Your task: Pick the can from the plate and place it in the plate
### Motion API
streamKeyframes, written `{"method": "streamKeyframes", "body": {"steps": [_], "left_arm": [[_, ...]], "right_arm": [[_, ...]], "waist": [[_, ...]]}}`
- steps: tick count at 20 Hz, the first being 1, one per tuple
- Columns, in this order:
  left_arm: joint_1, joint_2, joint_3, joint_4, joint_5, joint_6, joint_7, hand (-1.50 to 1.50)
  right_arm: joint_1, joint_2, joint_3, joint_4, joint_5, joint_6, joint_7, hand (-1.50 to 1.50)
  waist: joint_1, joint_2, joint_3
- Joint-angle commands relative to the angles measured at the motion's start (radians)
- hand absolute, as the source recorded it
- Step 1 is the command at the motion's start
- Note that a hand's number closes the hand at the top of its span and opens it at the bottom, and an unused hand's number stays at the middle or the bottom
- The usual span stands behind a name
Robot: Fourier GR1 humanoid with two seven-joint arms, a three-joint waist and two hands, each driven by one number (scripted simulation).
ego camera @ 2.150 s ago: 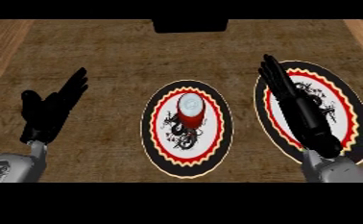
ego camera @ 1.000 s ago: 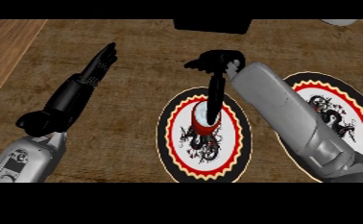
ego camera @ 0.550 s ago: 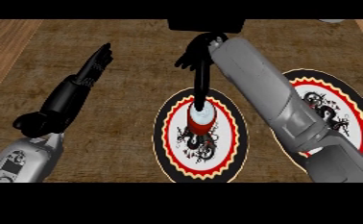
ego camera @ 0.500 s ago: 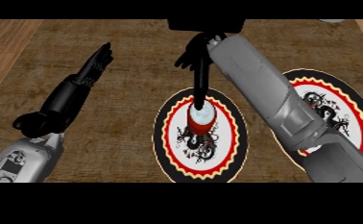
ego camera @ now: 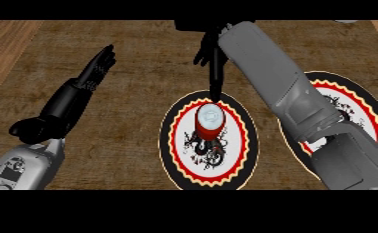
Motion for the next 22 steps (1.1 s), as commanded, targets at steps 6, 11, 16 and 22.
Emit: {"method": "streamKeyframes", "body": {"steps": [6,11,16,22], "left_arm": [[0.009,-0.019,0.009,0.003,-0.023,-0.008,0.004,0.00],[0.034,-0.015,0.020,0.009,-0.032,-0.021,-0.010,0.00],[0.086,-0.035,0.004,-0.065,-0.046,-0.009,0.013,0.00],[0.058,-0.043,0.026,-0.062,-0.047,-0.030,0.042,0.00]], "right_arm": [[-0.021,0.040,-0.013,0.130,0.027,0.105,0.003,-1.50],[-0.003,0.074,0.001,0.135,0.056,0.137,-0.023,-1.50],[0.028,0.066,0.010,0.133,0.087,0.173,-0.061,-1.50],[0.110,0.095,0.015,0.086,0.091,0.189,-0.019,-1.50]], "waist": [[-0.008,0.000,0.001],[-0.008,0.000,0.001],[-0.007,-0.005,0.001],[-0.018,-0.011,0.001]]}}
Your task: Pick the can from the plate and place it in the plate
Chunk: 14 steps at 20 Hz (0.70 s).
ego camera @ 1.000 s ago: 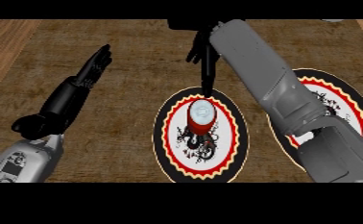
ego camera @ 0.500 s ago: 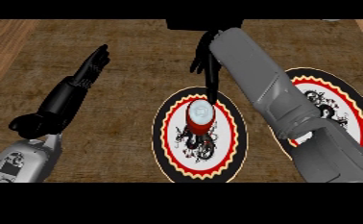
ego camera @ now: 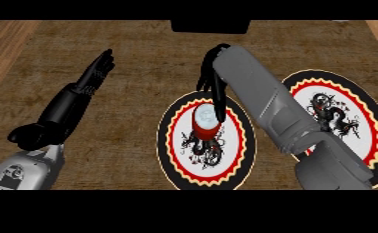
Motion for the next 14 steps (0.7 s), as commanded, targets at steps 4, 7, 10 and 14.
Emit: {"method": "streamKeyframes", "body": {"steps": [4,7,10,14], "left_arm": [[0.058,-0.035,-0.008,-0.019,-0.040,0.008,-0.019,0.00],[0.033,-0.028,0.024,0.016,-0.019,-0.025,-0.030,0.00],[-0.024,-0.026,0.049,0.063,-0.024,-0.038,-0.021,0.00],[0.015,-0.029,0.059,0.039,-0.038,-0.040,-0.028,0.00]], "right_arm": [[0.075,0.014,-0.001,-0.048,-0.003,0.067,0.049,-1.50],[0.111,0.014,0.007,-0.102,-0.046,0.093,0.126,-1.50],[0.122,0.014,0.025,-0.136,-0.064,0.105,0.161,-1.50],[0.161,0.014,0.049,-0.150,-0.030,0.115,0.125,-1.50]], "waist": [[0.001,-0.002,0.000],[0.003,-0.007,-0.001],[-0.008,-0.008,-0.001],[-0.013,-0.006,0.000]]}}
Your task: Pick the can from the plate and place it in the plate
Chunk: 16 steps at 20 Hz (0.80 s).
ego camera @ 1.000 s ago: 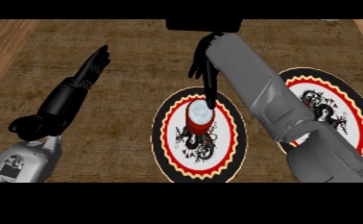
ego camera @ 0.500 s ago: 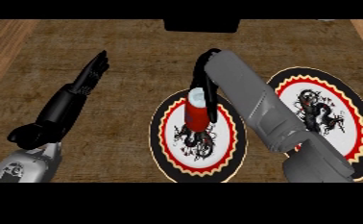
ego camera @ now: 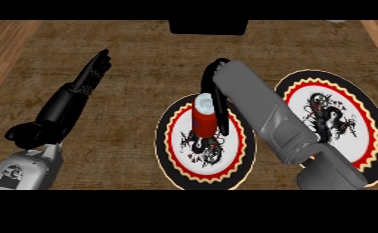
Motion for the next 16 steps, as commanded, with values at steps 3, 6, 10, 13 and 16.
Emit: {"method": "streamKeyframes", "body": {"steps": [3,6,10,13,16], "left_arm": [[-0.008,-0.016,0.004,0.004,-0.032,-0.005,0.014,0.00],[0.015,0.008,0.053,-0.021,0.006,-0.026,0.012,0.00],[0.012,-0.030,0.044,0.002,-0.023,-0.014,0.015,0.00],[0.050,-0.046,0.028,-0.026,-0.040,-0.021,-0.015,0.00],[0.068,-0.012,0.077,0.015,-0.014,-0.004,0.018,0.00]], "right_arm": [[0.098,0.009,0.073,-0.111,-0.035,-0.004,0.083,-1.50],[0.100,0.000,0.050,-0.129,0.013,0.117,-0.040,1.50],[0.145,0.007,0.064,-0.249,0.044,0.030,-0.056,1.50],[0.140,0.007,0.061,-0.245,0.096,-0.020,-0.101,1.50],[0.217,-0.034,0.194,-0.644,0.209,-0.098,-0.184,1.50]], "waist": [[-0.001,0.004,0.000],[-0.016,0.005,0.001],[-0.029,0.002,0.001],[-0.014,0.007,0.001],[-0.117,-0.054,0.011]]}}
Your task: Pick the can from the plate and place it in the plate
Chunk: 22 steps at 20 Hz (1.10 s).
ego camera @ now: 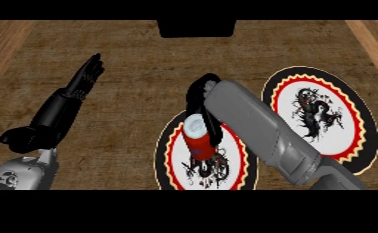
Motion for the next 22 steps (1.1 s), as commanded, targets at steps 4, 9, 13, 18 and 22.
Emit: {"method": "streamKeyframes", "body": {"steps": [4,9,13,18,22], "left_arm": [[0.042,0.002,0.024,0.038,0.008,0.015,0.017,0.00],[0.066,0.008,0.046,0.052,0.012,0.027,0.022,0.00],[0.082,0.010,0.062,0.048,0.010,0.042,0.019,0.00],[0.112,0.024,0.098,0.058,0.019,0.052,0.012,0.00],[0.119,0.031,0.120,0.039,0.023,0.060,-0.005,0.00]], "right_arm": [[-0.035,0.007,0.069,-0.406,0.132,-0.107,-0.101,1.50],[-0.063,-0.063,0.010,-0.676,0.203,-0.216,-0.149,1.50],[-0.044,-0.131,-0.042,-0.880,0.244,-0.278,-0.185,1.50],[0.026,-0.247,-0.147,-1.130,0.260,-0.336,-0.229,1.50],[0.137,-0.354,-0.239,-1.318,0.256,-0.363,-0.250,1.50]], "waist": [[-0.087,-0.093,0.026],[-0.145,-0.105,0.032],[-0.177,-0.103,0.034],[-0.211,-0.079,0.030],[-0.228,-0.056,0.025]]}}
